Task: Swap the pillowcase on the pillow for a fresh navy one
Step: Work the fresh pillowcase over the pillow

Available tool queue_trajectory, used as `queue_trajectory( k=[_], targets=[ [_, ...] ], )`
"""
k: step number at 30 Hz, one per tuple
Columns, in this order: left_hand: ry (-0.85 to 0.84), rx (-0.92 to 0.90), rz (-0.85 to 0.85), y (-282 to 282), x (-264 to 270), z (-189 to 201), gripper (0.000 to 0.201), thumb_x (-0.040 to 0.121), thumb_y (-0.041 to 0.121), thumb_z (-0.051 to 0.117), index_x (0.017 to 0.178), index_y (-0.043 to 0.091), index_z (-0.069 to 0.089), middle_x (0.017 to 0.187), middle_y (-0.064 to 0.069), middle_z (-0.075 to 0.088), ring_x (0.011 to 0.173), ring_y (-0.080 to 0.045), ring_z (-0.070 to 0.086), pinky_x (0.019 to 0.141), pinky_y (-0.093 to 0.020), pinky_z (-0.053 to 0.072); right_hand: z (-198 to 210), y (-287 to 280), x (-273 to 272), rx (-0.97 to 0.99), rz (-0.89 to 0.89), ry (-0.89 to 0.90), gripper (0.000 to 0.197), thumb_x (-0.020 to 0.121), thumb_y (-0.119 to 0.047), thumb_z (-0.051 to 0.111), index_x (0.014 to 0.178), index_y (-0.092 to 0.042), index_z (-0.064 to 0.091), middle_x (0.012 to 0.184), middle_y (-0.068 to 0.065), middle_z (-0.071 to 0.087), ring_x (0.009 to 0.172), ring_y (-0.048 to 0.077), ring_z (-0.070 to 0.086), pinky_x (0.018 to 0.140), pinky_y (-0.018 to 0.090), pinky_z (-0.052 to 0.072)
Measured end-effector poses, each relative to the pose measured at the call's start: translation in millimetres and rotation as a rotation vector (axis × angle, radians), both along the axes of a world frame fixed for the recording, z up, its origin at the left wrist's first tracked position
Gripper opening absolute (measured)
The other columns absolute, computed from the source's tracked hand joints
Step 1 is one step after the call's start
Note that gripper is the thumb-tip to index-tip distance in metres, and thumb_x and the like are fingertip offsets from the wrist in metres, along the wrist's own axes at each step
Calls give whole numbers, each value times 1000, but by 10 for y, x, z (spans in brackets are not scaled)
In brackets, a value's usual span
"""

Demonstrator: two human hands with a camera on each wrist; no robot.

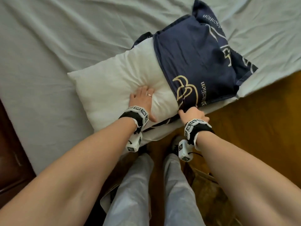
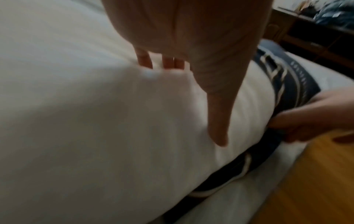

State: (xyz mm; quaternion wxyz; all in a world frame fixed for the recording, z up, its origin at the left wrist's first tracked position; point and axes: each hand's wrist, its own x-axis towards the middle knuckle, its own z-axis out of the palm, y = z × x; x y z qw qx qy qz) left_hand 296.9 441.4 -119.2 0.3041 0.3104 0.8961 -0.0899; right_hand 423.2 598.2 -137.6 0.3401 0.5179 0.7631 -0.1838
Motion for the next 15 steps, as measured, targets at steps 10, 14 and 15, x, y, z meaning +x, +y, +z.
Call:
queue_trajectory(
  k=[10,14,15],
  targets=[
    [13,-42,5,74,-67,-99,39,97,40,41,109,13,65,110,-16,67,100,-37,62,81,-38,49,-122,23,63,-50,194,151,26,97,-22,43,108,-12,64,116,15,64,110,35,58,91,43,46],
    [-103,132,115,499,-57,26,36,98,25,41,118,3,61,122,-22,60,112,-40,56,91,-39,44,-46,-72,-24,-207,522,267,26,96,-28,50,112,-14,66,115,15,59,107,38,58,89,42,48],
    [-119,158,105,595,-32,88,34,97,19,42,117,-1,61,121,-24,60,112,-40,56,90,-38,43,-31,-118,-43,-236,564,290,26,96,-29,51,112,-14,66,114,16,60,106,39,59,87,42,48]
  ],
)
